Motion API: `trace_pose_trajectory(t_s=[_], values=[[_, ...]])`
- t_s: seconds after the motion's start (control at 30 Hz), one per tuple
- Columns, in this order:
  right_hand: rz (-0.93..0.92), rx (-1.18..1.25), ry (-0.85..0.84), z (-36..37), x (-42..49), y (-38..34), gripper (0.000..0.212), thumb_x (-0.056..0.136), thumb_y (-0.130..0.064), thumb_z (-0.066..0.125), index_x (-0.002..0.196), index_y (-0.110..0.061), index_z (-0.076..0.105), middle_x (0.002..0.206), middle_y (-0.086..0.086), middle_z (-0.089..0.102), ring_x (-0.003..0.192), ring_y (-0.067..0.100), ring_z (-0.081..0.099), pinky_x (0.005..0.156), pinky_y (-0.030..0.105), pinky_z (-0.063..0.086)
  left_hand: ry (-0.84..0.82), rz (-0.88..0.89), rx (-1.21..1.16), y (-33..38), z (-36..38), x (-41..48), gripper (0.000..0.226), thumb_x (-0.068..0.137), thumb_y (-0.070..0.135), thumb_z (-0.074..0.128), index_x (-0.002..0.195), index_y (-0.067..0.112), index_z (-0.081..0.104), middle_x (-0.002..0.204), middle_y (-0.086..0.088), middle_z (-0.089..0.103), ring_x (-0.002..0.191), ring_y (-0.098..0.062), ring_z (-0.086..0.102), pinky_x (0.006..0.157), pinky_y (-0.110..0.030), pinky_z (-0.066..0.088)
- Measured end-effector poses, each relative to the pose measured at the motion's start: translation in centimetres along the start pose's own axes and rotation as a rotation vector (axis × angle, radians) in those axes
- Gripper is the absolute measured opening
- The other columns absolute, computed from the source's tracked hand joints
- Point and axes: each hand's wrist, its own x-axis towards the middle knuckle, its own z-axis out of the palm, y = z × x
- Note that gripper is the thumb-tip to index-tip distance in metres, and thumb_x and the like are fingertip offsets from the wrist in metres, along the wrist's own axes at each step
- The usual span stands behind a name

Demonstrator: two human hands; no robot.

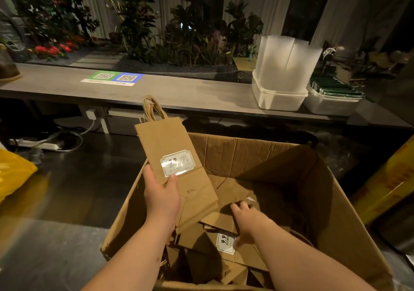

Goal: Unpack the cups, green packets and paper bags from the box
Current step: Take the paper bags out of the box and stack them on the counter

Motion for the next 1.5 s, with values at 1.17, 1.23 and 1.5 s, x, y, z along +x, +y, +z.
trace_pose_trajectory(t_s=[1.17, 1.23, 1.5], values=[[-0.098, 1.511, 0.172, -5.5, -5.2, -1.8, 0.020, 0.103, -0.022, 0.058, 0.122, -0.023, 0.061, 0.121, 0.005, 0.070, 0.112, 0.025, 0.064, 0.097, 0.046, 0.052, -0.224, -0.216, -0.159, 0.9, 0.2, -0.6, 0.037, 0.103, 0.017, 0.057, 0.132, 0.037, 0.045, 0.118, 0.008, 0.066, 0.106, -0.016, 0.064, 0.071, -0.036, 0.051], [-0.160, 1.530, 0.181, -5.5, -5.3, -1.8, 0.034, 0.103, -0.013, 0.057, 0.129, -0.036, 0.055, 0.119, -0.004, 0.071, 0.110, 0.021, 0.067, 0.091, 0.042, 0.054, -0.258, -0.214, -0.131, 1.0, 0.3, -0.8, 0.035, 0.103, 0.019, 0.058, 0.129, 0.040, 0.045, 0.118, 0.009, 0.066, 0.108, -0.015, 0.063, 0.072, -0.034, 0.049], [-0.248, 1.618, 0.063, -6.1, -6.1, -2.6, 0.050, 0.103, -0.007, 0.052, 0.140, -0.040, 0.044, 0.127, -0.002, 0.069, 0.118, 0.025, 0.064, 0.090, 0.041, 0.055, -0.385, -0.200, -0.153, 1.3, 0.2, -1.1, 0.026, 0.109, 0.037, 0.042, 0.133, 0.046, 0.046, 0.123, 0.007, 0.068, 0.111, -0.018, 0.065, 0.084, -0.042, 0.056]])
